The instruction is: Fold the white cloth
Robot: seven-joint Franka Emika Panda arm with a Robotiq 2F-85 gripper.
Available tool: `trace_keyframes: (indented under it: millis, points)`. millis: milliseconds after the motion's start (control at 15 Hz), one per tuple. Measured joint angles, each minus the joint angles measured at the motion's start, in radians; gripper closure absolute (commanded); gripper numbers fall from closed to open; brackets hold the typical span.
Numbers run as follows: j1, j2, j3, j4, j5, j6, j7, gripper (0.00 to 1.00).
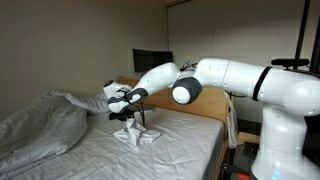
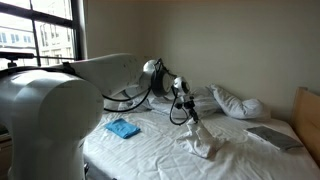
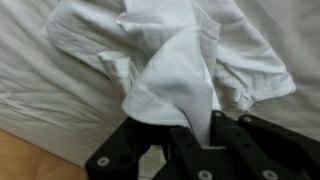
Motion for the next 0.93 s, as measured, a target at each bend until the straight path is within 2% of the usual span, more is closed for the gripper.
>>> trace_keyframes:
  millis: [600,867,933]
  points:
    - [0.011,0.131,-0.04,0.199,-0.003,-0.127,0.0,0.97]
    - [0.023,0.137,-0.064,0.207,-0.006,-0.129,0.002,0.97]
    - [0.025,0.137,-0.068,0.207,-0.006,-0.128,0.002,0.92]
